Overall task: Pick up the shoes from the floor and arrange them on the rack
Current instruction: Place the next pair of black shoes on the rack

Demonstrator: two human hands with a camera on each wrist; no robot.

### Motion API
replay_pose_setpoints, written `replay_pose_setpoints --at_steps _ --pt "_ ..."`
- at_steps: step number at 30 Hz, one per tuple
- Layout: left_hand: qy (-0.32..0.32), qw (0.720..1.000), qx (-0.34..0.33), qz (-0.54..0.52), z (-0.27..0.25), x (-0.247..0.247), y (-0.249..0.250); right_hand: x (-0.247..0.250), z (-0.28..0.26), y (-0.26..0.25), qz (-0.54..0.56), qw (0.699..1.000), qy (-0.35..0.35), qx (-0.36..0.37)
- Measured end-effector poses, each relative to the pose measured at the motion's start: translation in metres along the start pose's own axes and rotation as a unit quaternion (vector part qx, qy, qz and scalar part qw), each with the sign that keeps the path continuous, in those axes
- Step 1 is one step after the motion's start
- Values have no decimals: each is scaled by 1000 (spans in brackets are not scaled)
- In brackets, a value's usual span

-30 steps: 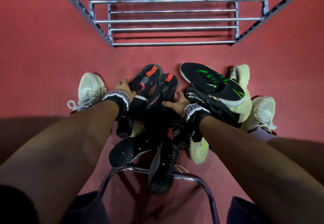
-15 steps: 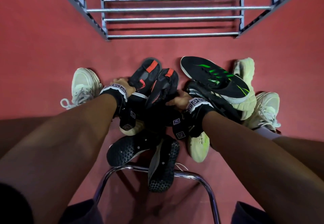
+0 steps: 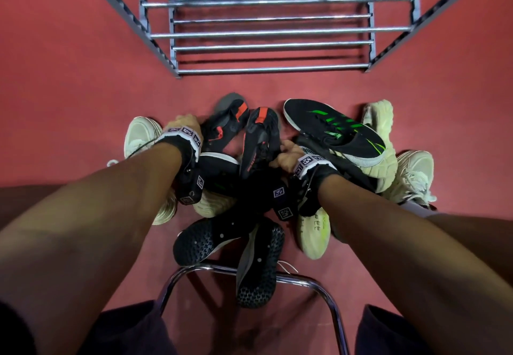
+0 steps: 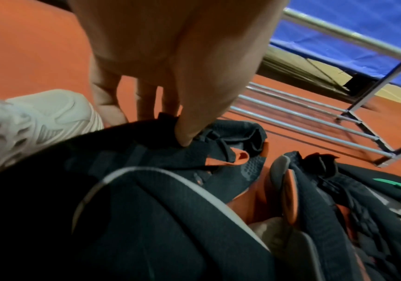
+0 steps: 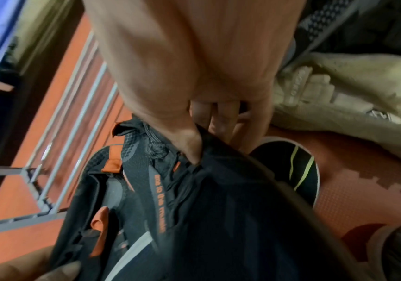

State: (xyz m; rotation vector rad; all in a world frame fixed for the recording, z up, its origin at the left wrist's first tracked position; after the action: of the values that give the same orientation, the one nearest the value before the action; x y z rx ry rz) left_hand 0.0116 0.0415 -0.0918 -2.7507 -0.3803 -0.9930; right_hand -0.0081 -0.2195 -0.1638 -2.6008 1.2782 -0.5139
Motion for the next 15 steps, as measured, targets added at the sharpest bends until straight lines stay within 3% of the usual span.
replay_pose_setpoints --at_steps 3,8,13,15 --pt "52 998 -19 7 -20 19 -10 5 37 7 -35 999 7 32" --pt "113 992 -38 -38 -60 55 -20 26 -51 -44 -68 992 56 86" --pt "161 985 -44 -51 -98 87 -27 55 -82 -68 -99 983 87 126" --pt "176 982 -44 -57 -117 102 -29 65 -127 -86 -107 979 94 147"
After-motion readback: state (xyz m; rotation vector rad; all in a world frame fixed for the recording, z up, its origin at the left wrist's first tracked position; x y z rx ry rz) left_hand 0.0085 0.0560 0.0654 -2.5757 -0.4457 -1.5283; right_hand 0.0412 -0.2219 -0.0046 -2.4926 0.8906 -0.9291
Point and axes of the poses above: each hand's wrist, its own z-axis towards the middle knuckle, its own x-axis out of the back of the hand, y = z × x, the point moved 2 cm from there along z, towards the middle knuckle, and after that the axes turned 6 degrees about -x, right-handed, at the moved point
